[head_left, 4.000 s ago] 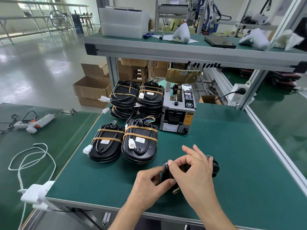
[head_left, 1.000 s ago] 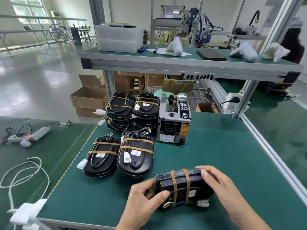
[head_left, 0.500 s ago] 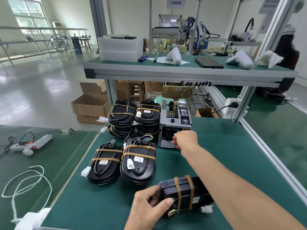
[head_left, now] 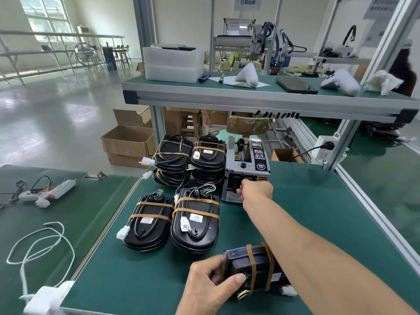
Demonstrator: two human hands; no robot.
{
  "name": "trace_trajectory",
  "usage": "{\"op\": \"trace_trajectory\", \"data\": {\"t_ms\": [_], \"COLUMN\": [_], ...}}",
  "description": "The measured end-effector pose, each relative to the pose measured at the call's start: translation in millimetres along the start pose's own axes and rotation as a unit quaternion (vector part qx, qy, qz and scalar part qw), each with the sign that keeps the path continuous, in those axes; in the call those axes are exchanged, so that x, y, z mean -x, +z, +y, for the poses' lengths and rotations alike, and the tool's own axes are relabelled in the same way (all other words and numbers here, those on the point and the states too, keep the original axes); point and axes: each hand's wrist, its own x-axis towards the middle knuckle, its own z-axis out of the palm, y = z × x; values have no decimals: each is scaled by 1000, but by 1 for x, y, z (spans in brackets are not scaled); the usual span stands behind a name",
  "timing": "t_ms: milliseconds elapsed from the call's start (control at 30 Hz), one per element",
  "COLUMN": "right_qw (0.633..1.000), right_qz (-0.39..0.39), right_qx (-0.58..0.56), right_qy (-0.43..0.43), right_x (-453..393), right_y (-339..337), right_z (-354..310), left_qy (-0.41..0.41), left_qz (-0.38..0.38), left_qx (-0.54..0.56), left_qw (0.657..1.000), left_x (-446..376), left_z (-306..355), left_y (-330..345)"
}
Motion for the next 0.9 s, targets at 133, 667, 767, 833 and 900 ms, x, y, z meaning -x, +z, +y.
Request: {"op": "trace_trajectory", "data": {"t_ms": [133, 667, 767, 833, 900], "right_qw": [1000, 999, 999, 994, 985], "right_qz": [13, 29, -21, -92, -155], "right_qx": [8, -20, -2, 20, 75], "right_qy": [3, 34, 49, 59, 32], "right_x": [-4, -5, -1, 5, 13], "right_y": [7, 7, -3, -18, -41], "right_z": [1, 0, -3, -6, -9], "left_qy": [0, 11, 14, 19, 22], "left_qz": [-1, -3, 2, 10, 14], "left_qx": [14, 37, 37, 24, 20], "left_qw": [1000, 999, 999, 999, 999], "left_x": [1, 1, 1, 2, 1], "left_z": [3, 11, 10, 7, 2], "left_y": [0, 1, 0, 1, 1]}}
